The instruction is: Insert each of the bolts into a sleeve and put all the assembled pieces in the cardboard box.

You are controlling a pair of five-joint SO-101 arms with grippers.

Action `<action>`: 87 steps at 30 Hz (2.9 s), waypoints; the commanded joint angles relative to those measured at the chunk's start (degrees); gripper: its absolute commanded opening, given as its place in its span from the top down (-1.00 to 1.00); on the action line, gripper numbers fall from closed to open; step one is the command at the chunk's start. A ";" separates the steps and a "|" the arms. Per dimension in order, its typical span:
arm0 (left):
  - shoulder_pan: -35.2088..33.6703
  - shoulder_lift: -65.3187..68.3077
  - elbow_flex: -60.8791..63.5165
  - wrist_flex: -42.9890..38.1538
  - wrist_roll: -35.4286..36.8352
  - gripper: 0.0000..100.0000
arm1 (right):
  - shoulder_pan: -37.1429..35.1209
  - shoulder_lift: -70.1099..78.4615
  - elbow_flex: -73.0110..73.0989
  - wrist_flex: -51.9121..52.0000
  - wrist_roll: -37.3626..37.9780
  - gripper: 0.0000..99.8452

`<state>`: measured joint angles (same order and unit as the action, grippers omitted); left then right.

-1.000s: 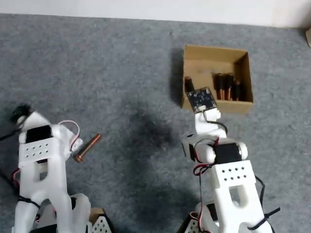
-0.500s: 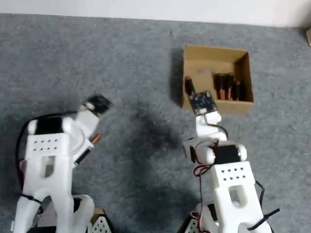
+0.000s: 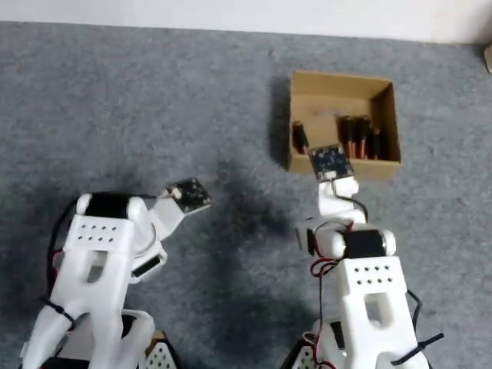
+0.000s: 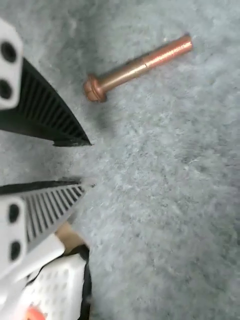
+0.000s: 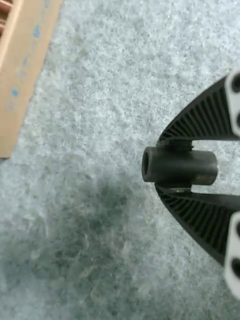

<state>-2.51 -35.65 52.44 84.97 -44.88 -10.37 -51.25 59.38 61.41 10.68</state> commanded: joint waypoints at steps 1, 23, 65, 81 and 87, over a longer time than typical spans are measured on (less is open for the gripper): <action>-0.40 -0.13 3.38 -6.59 -3.16 0.74 | 0.66 -1.27 -0.13 -1.19 0.70 0.99; -8.48 -0.04 16.57 -40.88 -4.22 0.72 | 0.48 -1.27 3.03 -4.44 0.70 0.99; -4.35 35.21 -12.35 -16.70 8.62 0.99 | 0.48 -1.27 3.12 -4.44 0.70 0.99; -12.35 23.69 -39.69 -1.41 70.51 0.99 | 0.48 -1.27 3.21 -4.53 0.44 0.99; -7.96 27.65 -39.69 -1.58 81.76 0.99 | 0.48 -1.10 4.00 -5.58 0.44 0.99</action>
<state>-11.65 -8.31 15.16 84.09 30.29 -10.37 -51.25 63.16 58.07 10.68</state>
